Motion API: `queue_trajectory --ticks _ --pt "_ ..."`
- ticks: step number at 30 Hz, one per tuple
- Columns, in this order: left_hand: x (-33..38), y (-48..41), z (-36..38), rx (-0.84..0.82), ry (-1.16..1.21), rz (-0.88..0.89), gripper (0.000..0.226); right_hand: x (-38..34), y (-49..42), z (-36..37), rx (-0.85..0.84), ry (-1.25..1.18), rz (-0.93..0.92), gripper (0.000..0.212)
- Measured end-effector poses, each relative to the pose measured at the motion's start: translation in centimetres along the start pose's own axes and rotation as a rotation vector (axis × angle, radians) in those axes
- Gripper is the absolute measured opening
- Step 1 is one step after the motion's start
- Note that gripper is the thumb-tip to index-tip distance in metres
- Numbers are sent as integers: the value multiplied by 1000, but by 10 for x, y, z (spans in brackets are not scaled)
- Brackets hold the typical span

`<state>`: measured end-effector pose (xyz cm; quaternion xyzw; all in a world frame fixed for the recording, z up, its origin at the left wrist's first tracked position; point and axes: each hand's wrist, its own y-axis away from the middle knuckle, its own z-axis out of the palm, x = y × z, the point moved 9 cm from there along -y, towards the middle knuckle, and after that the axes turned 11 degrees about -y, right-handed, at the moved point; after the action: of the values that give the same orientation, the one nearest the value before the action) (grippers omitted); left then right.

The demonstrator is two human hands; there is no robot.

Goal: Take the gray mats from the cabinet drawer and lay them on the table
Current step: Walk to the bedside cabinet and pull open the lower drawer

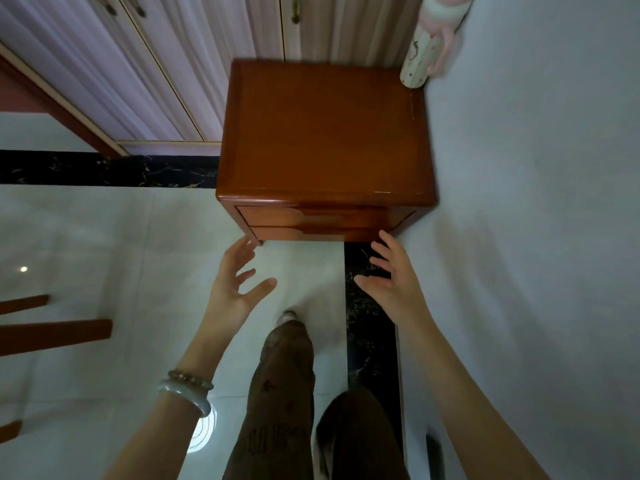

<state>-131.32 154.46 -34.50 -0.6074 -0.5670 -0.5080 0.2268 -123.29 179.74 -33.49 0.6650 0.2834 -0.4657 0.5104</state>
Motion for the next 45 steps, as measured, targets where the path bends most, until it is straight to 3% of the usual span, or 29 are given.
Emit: queue_trajectory --ticks 10,17,21,26,30,33,37,42,45 --pt "-139 -70 60 11 -3 120 70 148 -91 2 27 -36 -143 77" --pt "-194 -107 97 42 -33 180 80 211 -134 -2 33 -33 -209 78" --pt "-211 -130 111 33 39 159 75 230 -156 -5 40 -61 -217 70" --pt "-251 -176 151 -141 179 -42 69 271 -204 -2 22 -150 -101 59" --pt "-269 -209 195 -238 448 -222 55 311 -240 16 -29 -292 106 65" --pt "-281 -220 219 -300 557 -324 61 330 -258 18 -1 -445 222 65" --pt "-287 -233 227 -284 718 -346 67 337 -275 18 42 -562 238 55" --pt "-291 -243 224 -235 786 -315 47 334 -286 26 42 -728 233 61" --pt "-294 -247 223 -212 776 -295 47 334 -288 28 32 -848 245 64"
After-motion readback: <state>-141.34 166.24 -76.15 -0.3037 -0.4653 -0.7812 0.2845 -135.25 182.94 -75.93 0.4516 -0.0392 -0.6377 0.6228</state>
